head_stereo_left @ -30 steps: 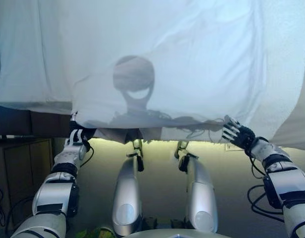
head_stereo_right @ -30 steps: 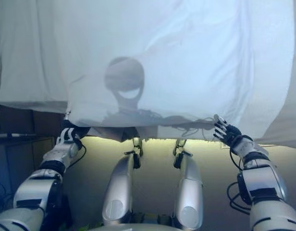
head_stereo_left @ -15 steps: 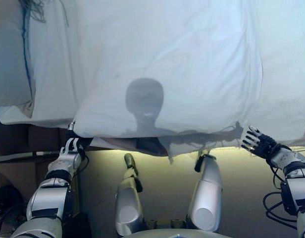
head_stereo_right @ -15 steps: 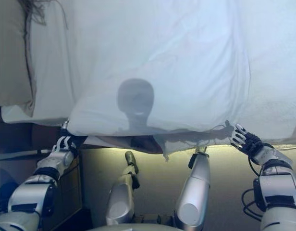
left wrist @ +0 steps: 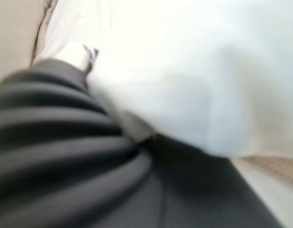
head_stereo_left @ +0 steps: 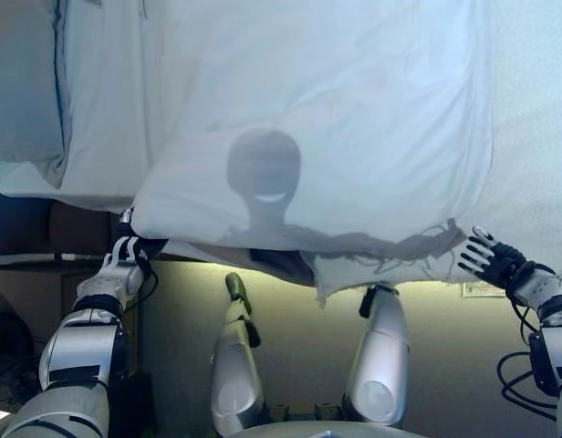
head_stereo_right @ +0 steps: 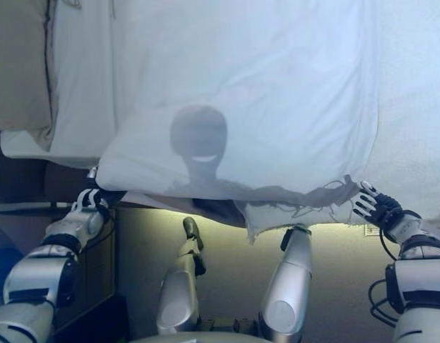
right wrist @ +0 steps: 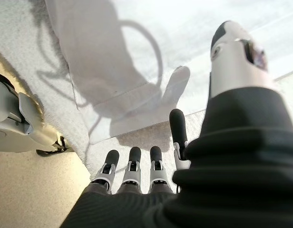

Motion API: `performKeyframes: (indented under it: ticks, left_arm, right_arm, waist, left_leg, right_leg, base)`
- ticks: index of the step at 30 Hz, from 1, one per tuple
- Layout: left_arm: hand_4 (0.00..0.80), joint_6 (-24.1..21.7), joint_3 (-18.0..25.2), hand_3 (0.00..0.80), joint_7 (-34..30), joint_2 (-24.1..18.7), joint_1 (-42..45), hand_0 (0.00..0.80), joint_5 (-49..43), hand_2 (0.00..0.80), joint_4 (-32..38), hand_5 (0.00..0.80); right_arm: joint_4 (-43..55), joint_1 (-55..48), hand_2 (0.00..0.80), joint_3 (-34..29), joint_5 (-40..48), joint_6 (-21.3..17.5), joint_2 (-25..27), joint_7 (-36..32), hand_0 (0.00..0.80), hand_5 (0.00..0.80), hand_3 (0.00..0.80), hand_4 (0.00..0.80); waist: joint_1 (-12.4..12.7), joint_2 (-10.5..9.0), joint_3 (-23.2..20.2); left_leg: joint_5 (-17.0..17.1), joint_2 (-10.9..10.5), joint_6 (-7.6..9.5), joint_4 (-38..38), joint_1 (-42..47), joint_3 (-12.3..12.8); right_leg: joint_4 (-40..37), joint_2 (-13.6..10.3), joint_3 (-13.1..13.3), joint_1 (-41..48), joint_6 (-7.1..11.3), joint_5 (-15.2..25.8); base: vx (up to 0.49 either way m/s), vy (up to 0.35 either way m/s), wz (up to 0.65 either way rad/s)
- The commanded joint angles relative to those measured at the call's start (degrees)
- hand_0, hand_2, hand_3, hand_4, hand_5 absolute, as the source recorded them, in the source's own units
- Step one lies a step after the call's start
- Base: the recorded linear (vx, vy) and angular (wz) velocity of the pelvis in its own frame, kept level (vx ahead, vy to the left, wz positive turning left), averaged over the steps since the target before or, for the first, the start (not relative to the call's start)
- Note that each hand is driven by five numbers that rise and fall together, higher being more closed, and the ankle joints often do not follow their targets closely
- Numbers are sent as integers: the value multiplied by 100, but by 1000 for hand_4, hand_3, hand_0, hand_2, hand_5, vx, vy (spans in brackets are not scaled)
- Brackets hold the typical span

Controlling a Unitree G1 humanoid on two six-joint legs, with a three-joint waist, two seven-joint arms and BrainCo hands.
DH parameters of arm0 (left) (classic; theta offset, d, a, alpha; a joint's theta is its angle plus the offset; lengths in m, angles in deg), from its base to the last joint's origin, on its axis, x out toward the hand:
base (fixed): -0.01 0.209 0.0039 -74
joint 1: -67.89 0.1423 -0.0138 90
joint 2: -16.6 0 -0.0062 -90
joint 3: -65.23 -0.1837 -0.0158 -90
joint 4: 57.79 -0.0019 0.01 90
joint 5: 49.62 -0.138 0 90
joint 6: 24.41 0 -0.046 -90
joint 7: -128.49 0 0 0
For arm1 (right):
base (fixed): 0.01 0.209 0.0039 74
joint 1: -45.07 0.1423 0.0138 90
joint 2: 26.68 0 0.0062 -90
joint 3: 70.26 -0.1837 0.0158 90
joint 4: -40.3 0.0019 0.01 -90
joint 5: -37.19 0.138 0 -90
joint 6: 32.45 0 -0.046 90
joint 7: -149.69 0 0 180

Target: Make the bed neatly

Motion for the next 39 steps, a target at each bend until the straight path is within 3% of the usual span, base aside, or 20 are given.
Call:
performKeyframes:
  ticks: [1,8,11,13,15,17,18,19,21,22,23,24,25,26,28,30,31,33,37,39]
  left_arm:
    - [800,-686,196,800,69,-1675,-531,800,501,800,-414,800]
    - [800,-677,367,800,-112,-1814,-490,800,554,800,-503,800]
    - [800,-484,320,800,-391,-1858,-533,800,558,800,-529,800]
    - [800,-311,276,800,-520,-1874,-516,800,426,800,-499,800]
    - [800,-131,245,800,-527,-1878,-430,800,458,800,-478,800]
    - [800,-158,449,800,-547,-1746,-214,800,375,800,-304,800]
    - [800,-148,514,800,-575,-1701,-128,800,311,800,-282,800]
    - [800,-150,588,800,-634,-1616,35,800,242,800,-244,800]
    - [800,-254,772,800,-668,-1343,395,800,97,800,-121,800]
    - [800,-333,818,800,-645,-1193,483,800,63,800,-52,800]
    - [800,-456,852,800,-622,-1032,570,800,18,800,53,800]
    - [800,-693,838,800,-588,-749,666,800,-82,800,245,800]
    - [800,-835,778,800,-542,-568,723,800,-115,800,438,800]
    - [800,-951,706,800,-518,-413,700,800,-149,800,591,800]
    - [800,-981,505,800,-446,-280,756,800,-208,800,847,800]
    - [800,-992,518,800,-447,-212,908,800,-349,800,954,800]
    - [800,-957,556,800,-442,-274,988,800,-443,800,935,800]
    - [800,-917,730,800,-426,-464,1036,800,-460,800,794,800]
    - [800,-867,1024,800,-220,-910,1057,800,-482,800,494,800]
    - [800,-822,1133,800,-281,-999,1140,800,-506,800,337,800]
  right_arm:
    - [-180,339,0,283,222,-54,71,-34,0,0,0,0]
    - [-129,613,0,412,235,-10,154,47,0,0,0,0]
    - [-162,619,0,411,381,1,231,120,0,0,0,0]
    - [-172,557,0,322,453,3,279,117,0,0,0,0]
    - [-193,529,0,241,417,-3,261,72,0,0,0,0]
    - [-140,522,0,194,314,41,75,1,0,0,0,0]
    - [-128,472,0,210,314,68,14,3,0,0,0,0]
    - [-81,337,0,199,274,98,-108,7,0,0,0,0]
    - [41,-55,0,138,168,117,-439,-6,0,0,0,0]
    - [44,-185,0,130,95,154,-618,-38,0,0,0,0]
    - [32,-301,0,122,47,101,-763,-106,0,0,0,0]
    - [10,-501,0,92,75,25,-1022,-235,0,0,0,0]
    - [-29,-606,0,101,61,-61,-1178,-229,0,0,0,0]
    - [-75,-686,0,55,122,-143,-1336,-143,0,0,0,0]
    - [-22,-956,0,116,274,-346,-1599,83,0,0,0,0]
    - [-13,-1142,0,45,188,-328,-1485,105,0,0,0,0]
    - [-90,-1185,0,-16,128,-298,-1342,6,0,0,0,0]
    - [-267,-1207,0,-79,-13,-304,-1155,-307,0,0,0,0]
    - [-334,-1129,0,-71,25,-309,-1018,-233,0,0,0,0]
    - [-331,-1195,0,-109,63,-312,-943,-165,0,0,0,0]
  waist:
    - [236,-229,-76]
    - [375,-306,-53]
    - [374,-337,-92]
    - [419,-382,-135]
    - [489,-372,-165]
    - [597,-364,-142]
    - [612,-340,-163]
    - [616,-309,-180]
    - [604,-223,-250]
    - [578,-210,-284]
    - [545,-225,-346]
    - [399,-244,-425]
    - [315,-276,-461]
    - [321,-323,-536]
    - [227,-243,-518]
    - [270,-275,-562]
    - [243,-303,-565]
    - [270,-344,-543]
    - [244,-478,-587]
    - [240,-516,-587]
  left_leg:
    - [-232,585,-182,289,-336,-499]
    - [-458,414,-183,827,-537,-723]
    - [-763,325,-167,1381,-610,-740]
    - [-1072,233,-127,1862,-716,-736]
    - [-1382,64,-13,2135,-688,-590]
    - [-1475,-3,114,2118,-435,-200]
    - [-1643,-65,172,2109,-293,-203]
    - [-1652,-186,296,2035,-157,-171]
    - [-1414,-384,470,1501,257,-12]
    - [-1244,-477,527,1082,448,57]
    - [-1054,-578,525,661,613,84]
    - [-691,-771,532,86,753,147]
    - [-622,-929,506,-154,902,111]
    - [-605,-1055,540,-326,1016,230]
    - [-488,-1165,637,-577,1126,-109]
    - [-468,-1016,562,-448,1168,159]
    - [-481,-935,517,-333,1172,183]
    - [-524,-741,470,-81,1083,-5]
    - [-515,-66,398,125,950,-122]
    - [-475,111,349,140,910,-265]
  right_leg:
    - [-572,-534,418,420,415,267]
    - [-905,-606,312,622,454,496]
    - [-1190,-775,315,834,463,739]
    - [-1644,-987,254,1072,491,1151]
    - [-2241,-1139,61,1255,489,1533]
    - [-2070,-1159,-451,1310,479,1655]
    - [-1807,-1049,-413,1382,483,1387]
    - [-1310,-903,-408,1363,369,1092]
    - [-71,-468,-489,1227,158,399]
    - [370,-122,-567,1153,128,21]
    - [452,263,-633,1153,41,-274]
    - [339,1212,-700,1182,-194,-442]
    - [76,1520,-635,1211,-189,-278]
    - [-525,1480,-889,1491,-264,-273]
    - [-820,1884,-485,1686,-376,-211]
    - [-1301,1813,-904,2057,-551,-297]
    - [-1479,1845,-877,2171,-606,-286]
    - [-1524,1830,-780,2175,-678,-286]
    - [-914,1584,-658,1719,-751,-508]
    - [-587,1481,-567,1551,-756,-626]
  base:
    - [-117,76,10]
    - [-62,128,5]
    - [7,202,7]
    - [32,200,0]
    - [47,311,-6]
    - [64,472,-16]
    - [128,515,-42]
    - [177,494,-53]
    - [130,473,-54]
    - [117,229,-55]
    - [65,119,-47]
    - [43,-33,-39]
    - [39,-89,-23]
    - [120,-103,21]
    - [107,-81,88]
    - [77,-19,39]
    - [77,44,25]
    - [6,107,25]
    - [-66,207,-8]
    - [-11,257,-23]
